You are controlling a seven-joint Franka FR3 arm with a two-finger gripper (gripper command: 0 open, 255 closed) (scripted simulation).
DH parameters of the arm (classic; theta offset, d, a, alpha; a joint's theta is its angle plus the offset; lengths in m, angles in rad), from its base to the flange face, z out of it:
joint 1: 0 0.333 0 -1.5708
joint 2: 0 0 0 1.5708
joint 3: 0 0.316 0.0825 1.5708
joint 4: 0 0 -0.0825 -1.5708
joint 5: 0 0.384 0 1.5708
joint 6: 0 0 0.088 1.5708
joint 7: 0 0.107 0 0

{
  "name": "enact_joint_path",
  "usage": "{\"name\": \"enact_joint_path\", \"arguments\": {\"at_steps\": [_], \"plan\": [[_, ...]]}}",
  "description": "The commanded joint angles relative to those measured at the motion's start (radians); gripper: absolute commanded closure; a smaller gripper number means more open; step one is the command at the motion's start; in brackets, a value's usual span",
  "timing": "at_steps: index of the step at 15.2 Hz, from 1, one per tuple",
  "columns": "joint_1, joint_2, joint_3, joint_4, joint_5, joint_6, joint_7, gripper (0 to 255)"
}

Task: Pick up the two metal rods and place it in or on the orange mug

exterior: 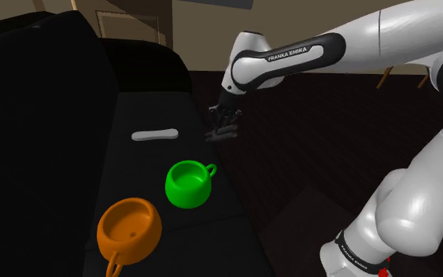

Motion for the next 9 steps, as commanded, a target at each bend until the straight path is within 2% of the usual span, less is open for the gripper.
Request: {"name": "enact_joint_path", "arguments": {"at_steps": [1,9], "plan": [[0.023,-0.003,0.024,-0.002,-0.006,0.005,0.052,255],[0.116,0.003,0.124,0.003,-0.036,0.028,0.26,255]]}}
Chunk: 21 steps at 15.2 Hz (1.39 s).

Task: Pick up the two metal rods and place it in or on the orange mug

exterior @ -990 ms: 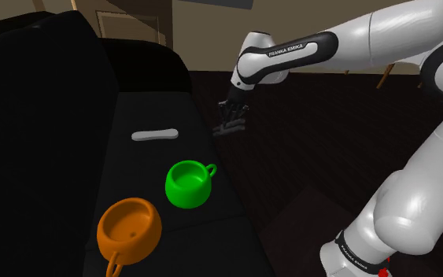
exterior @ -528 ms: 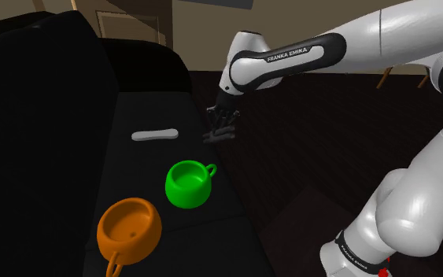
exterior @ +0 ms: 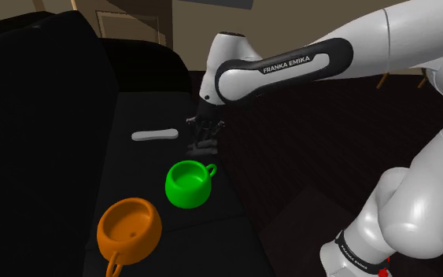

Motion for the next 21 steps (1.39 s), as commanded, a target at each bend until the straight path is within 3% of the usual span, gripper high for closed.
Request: {"name": "enact_joint_path", "arguments": {"at_steps": [1,11,21], "plan": [[0.023,0.008,0.024,0.007,-0.009,0.006,0.053,255],[0.145,0.11,0.134,0.13,-0.088,-0.001,0.326,255],[0.298,0.302,0.2,0.378,-0.211,-0.064,0.588,255]]}}
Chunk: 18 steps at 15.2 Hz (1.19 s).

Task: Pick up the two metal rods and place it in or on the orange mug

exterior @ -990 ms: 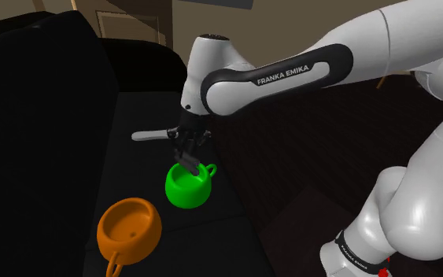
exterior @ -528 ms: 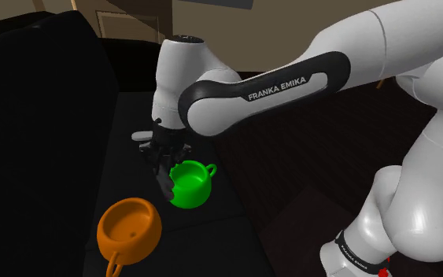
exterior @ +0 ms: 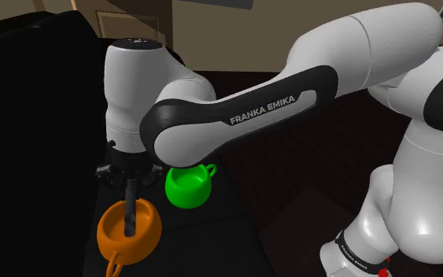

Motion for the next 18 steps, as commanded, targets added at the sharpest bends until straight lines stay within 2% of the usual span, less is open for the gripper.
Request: {"name": "enact_joint_path", "arguments": {"at_steps": [1,2,16,18], "plan": [[0.035,0.049,0.007,0.062,-0.028,-0.016,0.05,255],[0.05,0.069,0.009,0.09,-0.038,-0.025,0.068,255],[0.057,0.136,-0.006,-0.014,-0.072,0.142,0.089,255],[0.057,0.136,-0.005,-0.014,-0.072,0.142,0.089,255]]}}
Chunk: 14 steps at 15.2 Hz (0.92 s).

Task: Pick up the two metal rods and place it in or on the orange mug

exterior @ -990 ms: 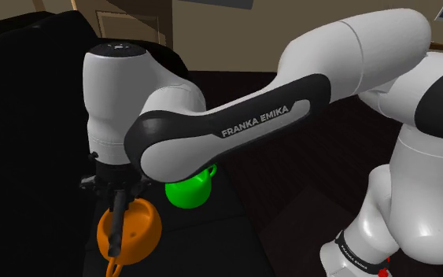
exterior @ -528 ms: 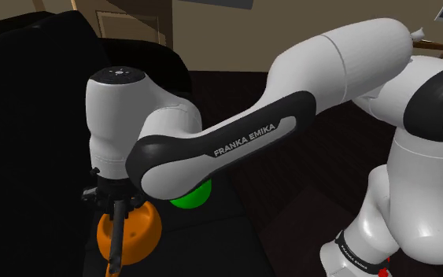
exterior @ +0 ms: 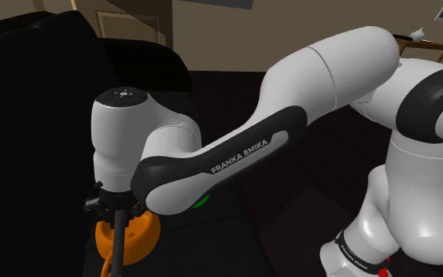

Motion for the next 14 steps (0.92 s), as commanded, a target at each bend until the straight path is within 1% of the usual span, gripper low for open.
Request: {"name": "enact_joint_path", "arguments": {"at_steps": [1,6,7,12,14], "plan": [[0.0,0.012,-0.005,-0.006,-0.004,0.003,0.004,255],[0.0,0.012,-0.004,-0.006,-0.004,0.003,0.004,255],[0.0,0.011,-0.004,-0.005,-0.004,0.001,0.005,0],[0.0,0.012,-0.004,-0.006,-0.004,0.003,0.004,0],[-0.008,-0.03,0.004,0.003,0.013,-0.046,-0.007,0]]}}
